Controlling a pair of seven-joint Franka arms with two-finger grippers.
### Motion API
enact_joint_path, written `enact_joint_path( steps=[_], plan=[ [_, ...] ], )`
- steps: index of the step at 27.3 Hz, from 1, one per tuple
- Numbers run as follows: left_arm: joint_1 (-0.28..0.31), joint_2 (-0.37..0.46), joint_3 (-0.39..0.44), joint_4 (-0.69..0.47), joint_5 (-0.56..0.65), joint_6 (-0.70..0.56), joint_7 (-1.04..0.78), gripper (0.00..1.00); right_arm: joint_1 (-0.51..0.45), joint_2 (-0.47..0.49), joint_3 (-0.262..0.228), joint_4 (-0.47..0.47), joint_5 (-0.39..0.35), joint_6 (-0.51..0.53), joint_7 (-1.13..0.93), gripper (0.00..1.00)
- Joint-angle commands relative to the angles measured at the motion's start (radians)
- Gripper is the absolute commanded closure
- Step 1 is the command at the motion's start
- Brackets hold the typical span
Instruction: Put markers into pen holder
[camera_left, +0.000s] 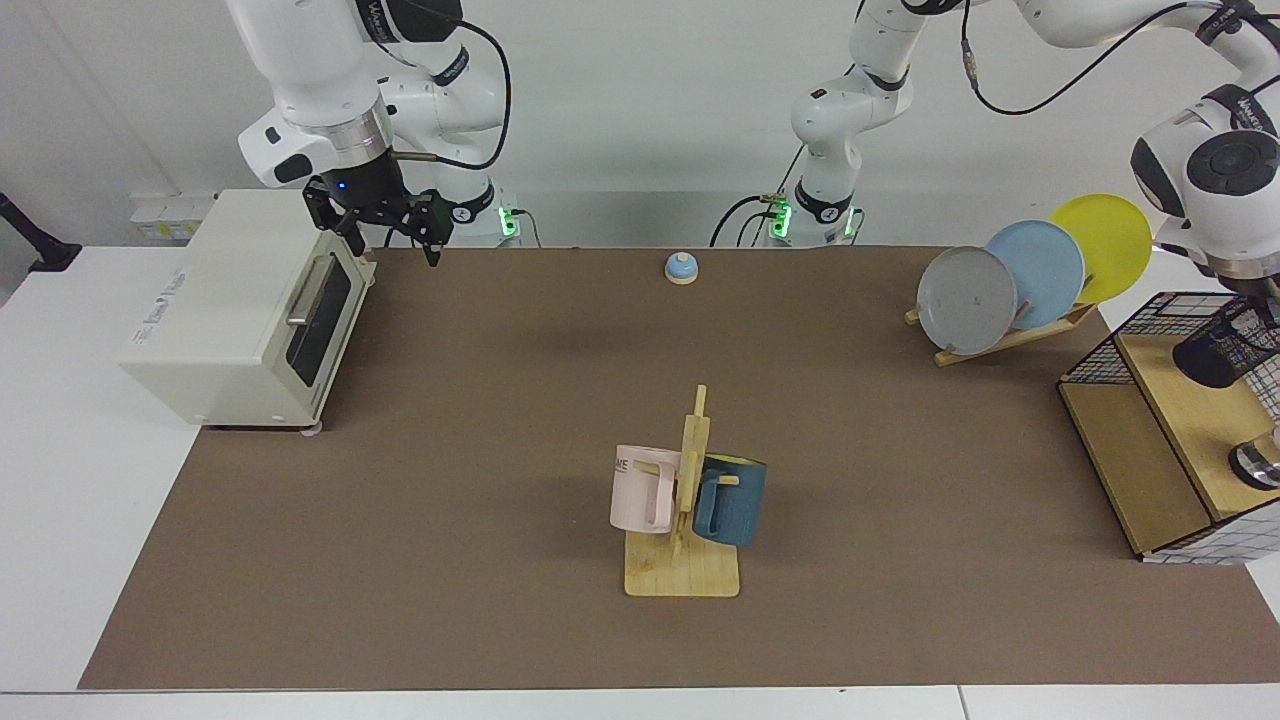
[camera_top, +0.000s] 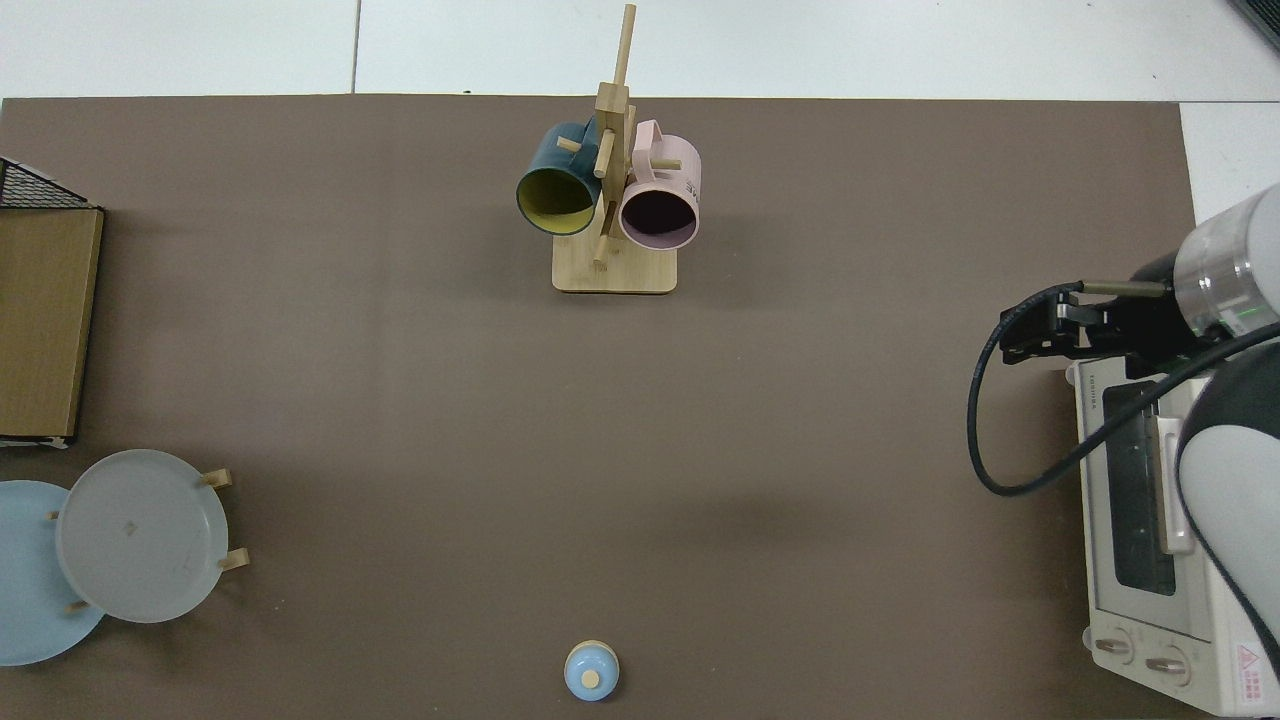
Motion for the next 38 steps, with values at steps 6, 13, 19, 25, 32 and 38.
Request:
enact_joint_path(
  steps=[6, 13, 19, 25, 32, 38],
  plan=[
    [0.013, -0.013, -0.003, -0.023, -0.022, 0.029, -0.004, 0.7, -0.022, -0.013, 0.012, -0.01, 0.009, 0.017, -0.028, 0.0],
    [0.013, -0.012, -0.003, -0.021, -0.022, 0.03, -0.004, 0.67, -0.022, -0.013, 0.012, -0.01, 0.009, 0.017, -0.028, 0.0],
    [0.012, -0.012, -0.003, -0.014, -0.02, 0.029, -0.003, 0.63, -0.022, -0.013, 0.012, -0.01, 0.009, 0.017, -0.028, 0.0],
    [-0.002, -0.012, -0.003, 0.015, -0.019, 0.011, -0.001, 0.63, -0.022, -0.013, 0.012, -0.011, 0.009, 0.017, -0.028, 0.0],
    [-0.014, -0.027, 0.002, 0.06, -0.023, -0.028, 0.019, 0.63, -0.022, -0.013, 0.013, -0.01, 0.009, 0.017, -0.028, 0.0],
    [-0.05, -0.039, 0.003, 0.124, -0.086, -0.124, 0.043, 0.63, -0.022, -0.013, 0.012, -0.01, 0.009, 0.017, -0.028, 0.0]
  ],
)
